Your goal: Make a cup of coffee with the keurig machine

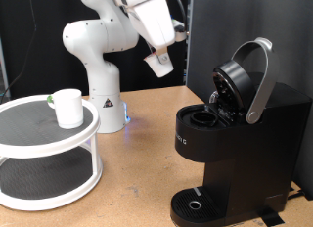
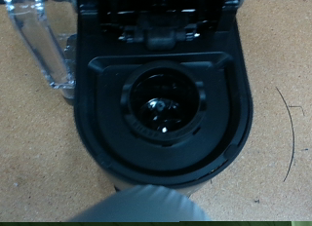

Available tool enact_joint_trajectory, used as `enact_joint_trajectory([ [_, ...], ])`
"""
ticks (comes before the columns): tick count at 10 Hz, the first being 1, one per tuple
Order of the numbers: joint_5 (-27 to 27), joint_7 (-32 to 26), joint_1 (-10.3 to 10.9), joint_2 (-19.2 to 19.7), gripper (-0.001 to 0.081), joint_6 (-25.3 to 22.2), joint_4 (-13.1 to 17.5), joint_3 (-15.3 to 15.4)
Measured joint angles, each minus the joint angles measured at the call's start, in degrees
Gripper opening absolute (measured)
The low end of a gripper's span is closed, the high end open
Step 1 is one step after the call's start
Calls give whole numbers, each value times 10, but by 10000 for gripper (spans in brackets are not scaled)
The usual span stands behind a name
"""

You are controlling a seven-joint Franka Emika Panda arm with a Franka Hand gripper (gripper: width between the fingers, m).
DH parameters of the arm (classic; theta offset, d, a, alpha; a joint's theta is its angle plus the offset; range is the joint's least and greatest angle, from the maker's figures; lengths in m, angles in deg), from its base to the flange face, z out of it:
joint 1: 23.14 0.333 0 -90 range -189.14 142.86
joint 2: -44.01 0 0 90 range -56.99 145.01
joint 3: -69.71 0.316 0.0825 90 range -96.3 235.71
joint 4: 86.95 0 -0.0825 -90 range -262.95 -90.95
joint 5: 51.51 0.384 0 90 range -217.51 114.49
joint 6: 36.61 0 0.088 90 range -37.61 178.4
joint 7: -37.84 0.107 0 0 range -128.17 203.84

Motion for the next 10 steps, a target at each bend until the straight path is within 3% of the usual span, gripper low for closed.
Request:
enact_joint_trajectory([
  [5,4,0,0,50,424,8,34,9],
  [10,3,-11,0,56,424,9,33,10],
])
